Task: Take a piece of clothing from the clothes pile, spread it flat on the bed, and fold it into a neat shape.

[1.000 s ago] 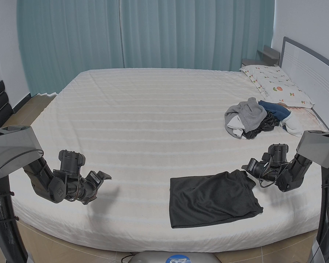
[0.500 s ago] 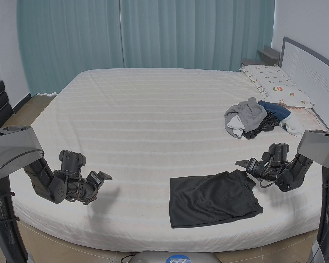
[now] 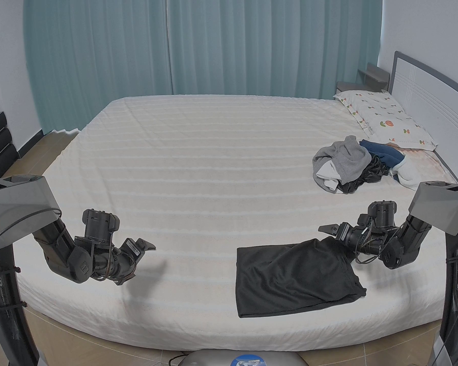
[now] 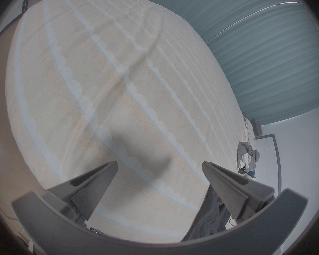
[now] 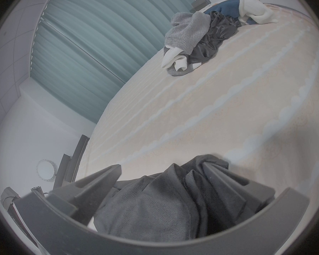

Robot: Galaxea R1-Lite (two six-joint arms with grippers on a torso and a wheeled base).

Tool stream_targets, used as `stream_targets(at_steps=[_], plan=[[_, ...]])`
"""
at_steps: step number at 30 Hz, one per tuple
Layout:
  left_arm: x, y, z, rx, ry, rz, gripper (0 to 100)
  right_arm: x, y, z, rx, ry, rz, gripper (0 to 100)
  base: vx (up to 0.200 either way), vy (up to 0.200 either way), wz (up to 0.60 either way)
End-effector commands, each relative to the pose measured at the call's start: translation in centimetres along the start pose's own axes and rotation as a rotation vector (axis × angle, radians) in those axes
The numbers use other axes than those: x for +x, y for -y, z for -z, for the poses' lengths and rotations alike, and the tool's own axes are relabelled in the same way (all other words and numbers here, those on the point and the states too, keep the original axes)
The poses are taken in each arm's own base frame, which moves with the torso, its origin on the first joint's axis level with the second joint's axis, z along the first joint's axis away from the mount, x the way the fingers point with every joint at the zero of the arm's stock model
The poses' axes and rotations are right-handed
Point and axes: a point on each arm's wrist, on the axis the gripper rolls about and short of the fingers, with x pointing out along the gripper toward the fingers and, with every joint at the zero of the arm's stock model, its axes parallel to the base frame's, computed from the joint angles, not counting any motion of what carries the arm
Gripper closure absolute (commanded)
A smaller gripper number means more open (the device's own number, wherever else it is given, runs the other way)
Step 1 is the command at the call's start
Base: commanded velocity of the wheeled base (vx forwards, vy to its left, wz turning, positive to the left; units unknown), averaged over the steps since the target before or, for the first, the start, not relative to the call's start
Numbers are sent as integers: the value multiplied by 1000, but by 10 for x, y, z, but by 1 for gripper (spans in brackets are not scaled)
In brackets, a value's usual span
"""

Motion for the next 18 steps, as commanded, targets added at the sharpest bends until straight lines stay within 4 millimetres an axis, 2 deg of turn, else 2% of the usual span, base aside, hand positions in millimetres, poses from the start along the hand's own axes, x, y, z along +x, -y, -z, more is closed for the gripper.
stream_targets(at_steps=[1, 9, 18], plan=[[0, 0, 0, -1, -1, -2, 0, 1, 0, 2, 1, -6, 2, 100, 0, 0, 0], [0, 0, 0, -1, 0, -1, 0, -2, 4, 0, 7, 2, 10, 100, 0, 0, 0], [0, 0, 0, -1, 1, -2, 0, -10, 19, -9, 40, 26, 44, 100, 0, 0, 0]])
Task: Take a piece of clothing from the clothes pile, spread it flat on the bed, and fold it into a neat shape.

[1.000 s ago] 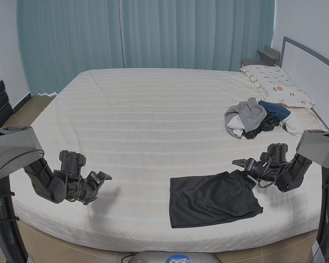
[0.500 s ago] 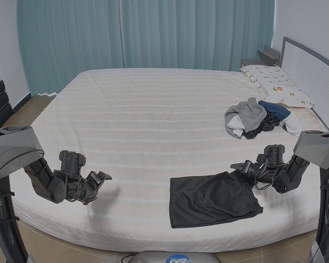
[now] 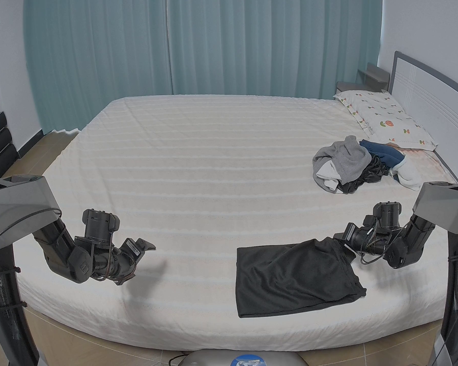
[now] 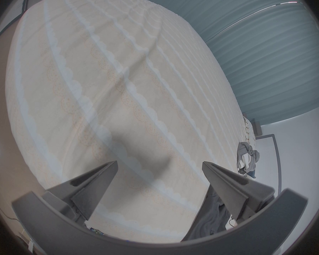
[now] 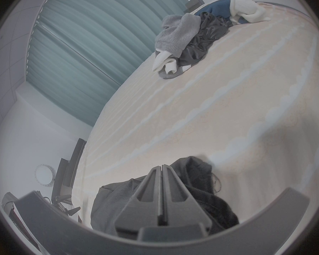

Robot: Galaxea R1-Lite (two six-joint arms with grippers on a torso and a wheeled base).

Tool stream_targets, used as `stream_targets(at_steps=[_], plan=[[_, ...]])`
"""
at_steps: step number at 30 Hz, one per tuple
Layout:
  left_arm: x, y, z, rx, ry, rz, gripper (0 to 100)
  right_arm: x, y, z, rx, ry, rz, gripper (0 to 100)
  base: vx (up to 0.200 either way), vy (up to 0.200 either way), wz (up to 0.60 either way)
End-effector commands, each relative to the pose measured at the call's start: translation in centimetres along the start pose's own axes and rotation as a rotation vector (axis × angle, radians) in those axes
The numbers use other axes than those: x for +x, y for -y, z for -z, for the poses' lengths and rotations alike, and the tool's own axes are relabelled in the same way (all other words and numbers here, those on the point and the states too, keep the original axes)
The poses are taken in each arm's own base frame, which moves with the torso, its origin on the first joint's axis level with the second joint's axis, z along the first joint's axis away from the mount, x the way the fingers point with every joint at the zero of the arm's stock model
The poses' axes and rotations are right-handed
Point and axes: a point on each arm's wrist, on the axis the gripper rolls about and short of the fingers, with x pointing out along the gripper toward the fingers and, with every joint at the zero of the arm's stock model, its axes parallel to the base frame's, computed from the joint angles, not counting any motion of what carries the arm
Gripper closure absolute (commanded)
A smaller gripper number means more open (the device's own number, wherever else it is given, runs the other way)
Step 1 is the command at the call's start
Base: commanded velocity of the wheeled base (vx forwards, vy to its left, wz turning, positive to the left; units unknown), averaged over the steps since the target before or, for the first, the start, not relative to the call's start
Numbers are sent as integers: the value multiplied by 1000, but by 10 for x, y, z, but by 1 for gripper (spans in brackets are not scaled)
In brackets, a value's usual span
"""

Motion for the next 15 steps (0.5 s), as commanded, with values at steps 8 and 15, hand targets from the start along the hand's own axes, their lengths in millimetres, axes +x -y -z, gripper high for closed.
stream_targets(at_steps=[8, 15], plan=[[0, 0, 0, -1, 0, -2, 0, -7, 8, -8, 35, 26, 11, 0, 0, 0, 0], [0, 0, 0, -1, 0, -2, 0, -13, -14, -9, 83, 8, -59, 0, 0, 0, 0]])
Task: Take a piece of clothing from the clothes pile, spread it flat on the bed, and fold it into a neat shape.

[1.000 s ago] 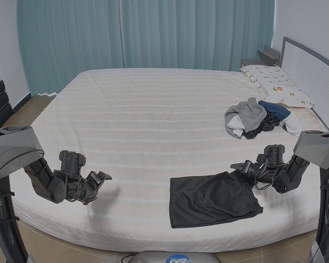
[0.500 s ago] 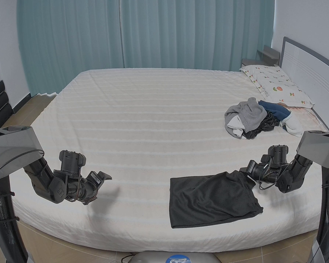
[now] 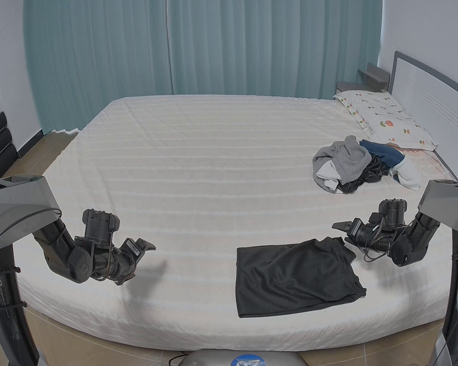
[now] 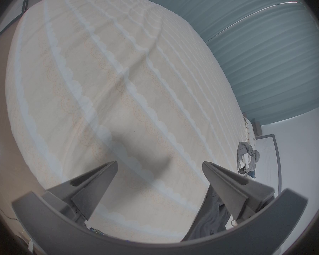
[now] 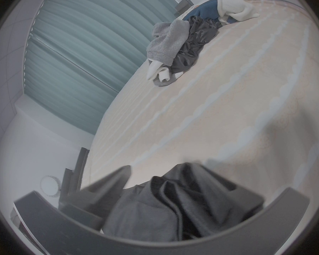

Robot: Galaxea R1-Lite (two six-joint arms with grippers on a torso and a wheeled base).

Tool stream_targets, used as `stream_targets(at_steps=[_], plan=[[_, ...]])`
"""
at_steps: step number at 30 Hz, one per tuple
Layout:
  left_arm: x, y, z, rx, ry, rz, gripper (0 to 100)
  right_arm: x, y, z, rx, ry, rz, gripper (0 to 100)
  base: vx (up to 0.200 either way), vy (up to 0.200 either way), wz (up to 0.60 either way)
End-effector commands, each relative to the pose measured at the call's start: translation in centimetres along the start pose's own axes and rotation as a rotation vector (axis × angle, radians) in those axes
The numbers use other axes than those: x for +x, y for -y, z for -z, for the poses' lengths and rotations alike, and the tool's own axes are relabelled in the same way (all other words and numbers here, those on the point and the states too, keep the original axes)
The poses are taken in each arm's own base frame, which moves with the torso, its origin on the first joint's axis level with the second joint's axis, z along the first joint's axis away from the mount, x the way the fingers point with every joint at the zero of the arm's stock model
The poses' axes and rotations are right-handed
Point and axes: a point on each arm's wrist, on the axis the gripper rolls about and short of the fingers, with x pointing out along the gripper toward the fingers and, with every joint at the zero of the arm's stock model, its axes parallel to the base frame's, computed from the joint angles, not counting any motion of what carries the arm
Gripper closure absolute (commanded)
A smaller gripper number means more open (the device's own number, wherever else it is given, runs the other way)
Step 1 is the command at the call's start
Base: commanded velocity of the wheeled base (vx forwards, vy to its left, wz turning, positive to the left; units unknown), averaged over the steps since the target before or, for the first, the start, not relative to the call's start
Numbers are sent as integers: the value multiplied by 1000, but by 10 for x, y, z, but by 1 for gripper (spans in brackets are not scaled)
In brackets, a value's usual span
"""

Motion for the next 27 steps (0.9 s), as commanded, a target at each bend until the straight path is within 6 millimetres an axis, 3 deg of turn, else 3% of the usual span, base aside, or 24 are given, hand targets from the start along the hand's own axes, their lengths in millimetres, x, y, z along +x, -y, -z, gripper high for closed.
stream_targets(at_steps=[1, 10, 19, 20, 27], plan=[[0, 0, 0, -1, 0, -1, 0, -3, -16, 2, -2, -19, -55, 0, 0, 0, 0], [0, 0, 0, -1, 0, -1, 0, 10, -20, 25, -42, -53, -89, 0, 0, 0, 0], [0, 0, 0, 1, 0, -1, 0, 14, -16, 28, -67, -59, -81, 0, 0, 0, 0], [0, 0, 0, -1, 0, -1, 0, 14, -16, 28, -71, -64, -77, 100, 0, 0, 0], [1, 0, 0, 1, 0, -1, 0, 12, -12, 24, -75, -51, -67, 100, 0, 0, 0]])
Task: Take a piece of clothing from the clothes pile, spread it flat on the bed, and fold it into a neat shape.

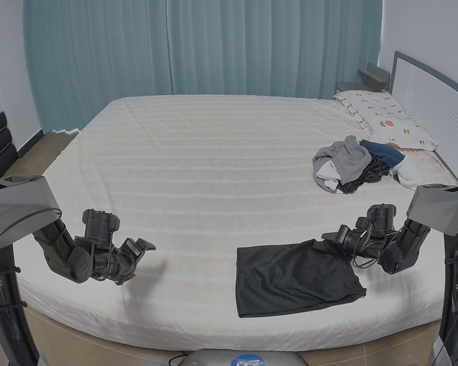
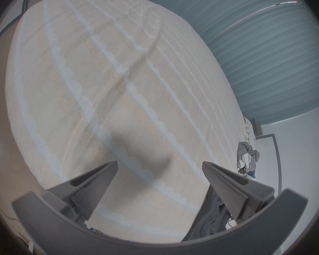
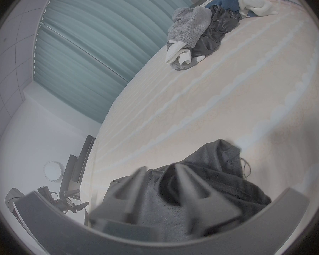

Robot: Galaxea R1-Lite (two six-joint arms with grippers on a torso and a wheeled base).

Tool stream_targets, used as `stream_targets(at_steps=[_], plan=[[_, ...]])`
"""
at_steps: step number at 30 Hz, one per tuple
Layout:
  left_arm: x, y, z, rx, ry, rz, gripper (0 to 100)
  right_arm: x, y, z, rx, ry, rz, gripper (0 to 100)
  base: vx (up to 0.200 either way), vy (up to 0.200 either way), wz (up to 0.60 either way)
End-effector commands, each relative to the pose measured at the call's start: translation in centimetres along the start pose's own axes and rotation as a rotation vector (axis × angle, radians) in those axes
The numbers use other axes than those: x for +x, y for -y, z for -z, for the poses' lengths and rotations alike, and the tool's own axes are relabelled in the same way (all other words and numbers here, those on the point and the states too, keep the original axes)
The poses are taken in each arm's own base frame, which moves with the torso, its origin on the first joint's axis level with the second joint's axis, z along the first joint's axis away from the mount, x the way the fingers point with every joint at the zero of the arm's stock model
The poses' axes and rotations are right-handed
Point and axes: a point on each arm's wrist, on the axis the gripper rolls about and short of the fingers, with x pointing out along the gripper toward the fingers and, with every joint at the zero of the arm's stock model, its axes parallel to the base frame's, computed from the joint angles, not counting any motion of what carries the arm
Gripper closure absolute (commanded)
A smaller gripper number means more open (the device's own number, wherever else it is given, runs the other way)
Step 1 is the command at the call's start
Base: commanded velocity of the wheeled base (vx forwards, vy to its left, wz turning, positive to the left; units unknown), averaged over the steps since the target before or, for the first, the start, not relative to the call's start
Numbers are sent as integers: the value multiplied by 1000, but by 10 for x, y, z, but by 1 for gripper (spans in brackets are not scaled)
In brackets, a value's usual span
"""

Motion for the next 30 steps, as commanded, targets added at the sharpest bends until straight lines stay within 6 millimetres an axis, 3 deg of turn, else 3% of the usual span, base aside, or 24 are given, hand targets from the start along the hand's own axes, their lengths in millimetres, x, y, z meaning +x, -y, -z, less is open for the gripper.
stream_targets(at_steps=[1, 22, 30], plan=[[0, 0, 0, -1, 0, 0, 0, 0, 2, -1, 3, 4, 5, 100, 0, 0, 0], [1, 0, 0, -1, -2, 0, 0, -13, 18, -16, 32, 54, 42, 100, 0, 0, 0], [1, 0, 0, -1, -2, 0, 0, -25, 32, -30, 55, 98, 72, 100, 0, 0, 0]])
